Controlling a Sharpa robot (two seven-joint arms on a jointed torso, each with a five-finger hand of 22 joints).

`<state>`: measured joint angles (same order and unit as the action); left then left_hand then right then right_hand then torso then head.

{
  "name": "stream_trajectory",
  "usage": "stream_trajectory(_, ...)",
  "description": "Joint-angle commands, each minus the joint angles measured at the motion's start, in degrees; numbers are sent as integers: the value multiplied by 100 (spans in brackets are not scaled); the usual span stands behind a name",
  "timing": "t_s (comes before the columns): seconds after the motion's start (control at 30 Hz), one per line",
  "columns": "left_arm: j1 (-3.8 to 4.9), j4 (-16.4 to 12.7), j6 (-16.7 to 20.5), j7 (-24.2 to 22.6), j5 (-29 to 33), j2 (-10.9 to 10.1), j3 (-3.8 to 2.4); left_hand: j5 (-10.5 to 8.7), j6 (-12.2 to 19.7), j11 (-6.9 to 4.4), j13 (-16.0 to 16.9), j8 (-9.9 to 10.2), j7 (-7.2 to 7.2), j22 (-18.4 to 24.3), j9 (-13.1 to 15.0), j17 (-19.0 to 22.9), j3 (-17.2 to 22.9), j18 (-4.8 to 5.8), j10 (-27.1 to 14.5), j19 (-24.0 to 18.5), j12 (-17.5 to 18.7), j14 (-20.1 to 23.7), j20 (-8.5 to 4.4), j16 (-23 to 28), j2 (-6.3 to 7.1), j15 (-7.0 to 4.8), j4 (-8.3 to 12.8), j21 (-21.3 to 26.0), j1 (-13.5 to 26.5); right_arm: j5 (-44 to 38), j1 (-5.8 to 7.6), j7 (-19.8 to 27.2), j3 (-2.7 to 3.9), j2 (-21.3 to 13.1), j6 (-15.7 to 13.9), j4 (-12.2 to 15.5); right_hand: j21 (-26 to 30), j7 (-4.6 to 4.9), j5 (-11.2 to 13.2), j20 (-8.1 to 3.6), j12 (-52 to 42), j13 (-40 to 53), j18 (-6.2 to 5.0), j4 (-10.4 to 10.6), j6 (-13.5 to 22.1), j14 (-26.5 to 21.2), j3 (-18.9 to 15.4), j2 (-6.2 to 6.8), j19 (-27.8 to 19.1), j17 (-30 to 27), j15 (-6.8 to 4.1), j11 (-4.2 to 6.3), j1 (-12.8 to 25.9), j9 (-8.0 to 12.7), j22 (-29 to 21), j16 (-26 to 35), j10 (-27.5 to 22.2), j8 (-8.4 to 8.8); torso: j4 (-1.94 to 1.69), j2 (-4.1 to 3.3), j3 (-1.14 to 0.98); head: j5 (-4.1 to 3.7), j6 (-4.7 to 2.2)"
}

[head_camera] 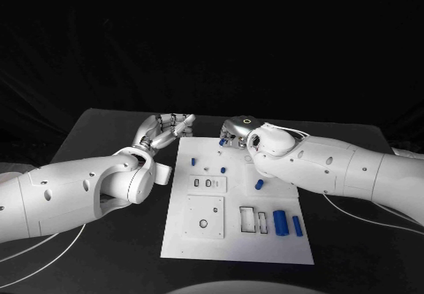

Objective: Assemble the parts on the task board

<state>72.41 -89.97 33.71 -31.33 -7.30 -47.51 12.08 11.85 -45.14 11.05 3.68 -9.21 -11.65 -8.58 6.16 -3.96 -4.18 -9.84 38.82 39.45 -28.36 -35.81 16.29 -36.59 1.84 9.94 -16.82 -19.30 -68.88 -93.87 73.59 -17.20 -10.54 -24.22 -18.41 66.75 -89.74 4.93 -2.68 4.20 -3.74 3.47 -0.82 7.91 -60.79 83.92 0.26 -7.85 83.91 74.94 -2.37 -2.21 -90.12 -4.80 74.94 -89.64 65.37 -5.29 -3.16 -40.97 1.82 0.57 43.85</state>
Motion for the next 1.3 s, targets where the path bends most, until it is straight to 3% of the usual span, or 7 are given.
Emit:
stream_trajectory(0.03, 16, -13, 10, -61, 2, 12, -6, -9, 35, 7, -4, -6, -176, 8, 9, 3, 10, -37, 51, -42, 40, 42, 10, 35, -36, 13, 3, 33, -26, -44, 1, -23, 2, 18, 109, -43, -26, 7, -27, -20, 26, -5, 82, -1, -9, 595, 29, -12, 609, 1439, -5, -26, -50, 3, 1506, -17, -27, -36, 2, -3, 0, 1, 3)
stream_trajectory(0.33, 16, -7, 11, -50, 2, 11, -7, -7, 36, 7, -4, -6, -176, 12, 10, 2, 13, -37, 53, -49, 46, 40, 11, 37, -52, 13, 4, 37, -36, -9, -11, -21, 1, 34, 170, -44, -26, 5, -23, -8, 40, -10, 82, 44, 184, 592, 40, 77, 609, 1425, 8, -36, -22, 55, 1506, -13, -154, 104, 9, 4, -1, -4, 18)
stream_trajectory(0.43, 16, -4, 12, -49, 2, 14, -7, -7, 36, 7, -4, -6, -176, 12, 10, 2, 13, -37, 53, -49, 46, 40, 11, 37, -52, 13, 4, 37, -36, 7, -12, -38, 1, 27, 139, -37, -26, -44, -7, 45, 39, -8, 82, 162, 1069, 581, -86, 305, 609, 1369, 113, -174, 156, 140, 1506, 3, -447, 172, -1, 2, 1, -9, 16)
stream_trajectory(0.53, 16, 1, 12, -50, 2, 17, -7, -7, 37, 7, -4, -6, -176, 13, 10, 2, 14, -38, 53, -50, 47, 40, 11, 38, -55, 13, 5, 38, -39, 40, -13, -61, 1, 7, 55, -24, -26, -12, -6, 215, 32, 0, 82, 206, 2572, 568, -238, 526, 609, 1308, 341, -343, 390, 178, 1506, 21, -924, 242, 1, 1, -2, -3, 19)
stream_trajectory(0.63, 16, 14, 13, -53, 2, 22, -6, -6, 38, 7, -4, -6, -176, 14, 10, 2, 14, -38, 54, -51, 48, 40, 11, 38, -57, 13, 5, 39, -40, 115, -13, -53, 1, -40, -94, 7, 5, 70, -6, 291, 33, 2, 63, 225, 2949, 556, -310, 616, 556, 1253, 383, -413, 543, 186, 1438, 37, -1178, 249, 1, 0, -2, -1, 18)
stream_trajectory(0.9, 16, 67, 13, -63, 2, 35, -5, -6, 38, 8, -4, -6, -176, 14, 10, 2, 14, -38, 54, -52, 49, 40, 11, 39, -58, 13, 5, 39, -41, 934, 15, 295, 1, -529, -858, 460, 61, 472, -7, 322, -14, 24, 30, 297, 2020, 531, -306, 636, 467, 1144, 336, -455, 774, 40, 1326, 71, -1273, 24, 20, 10, -3, -6, -26)
stream_trajectory(1.3, 14, 177, -15, -74, 2, 119, -2, -5, 39, 8, -4, -6, -177, 17, 10, 2, 14, -38, 55, -57, 52, 40, 12, 41, -64, 14, 5, 42, -47, 2613, 222, 1209, -7, -1959, -994, 1649, 68, 405, -27, 350, -190, 85, 28, 217, 1008, 539, -158, 478, 463, 1181, 366, -392, 684, -134, 1319, 60, -733, -280, 39, 9, -18, -140, -77)
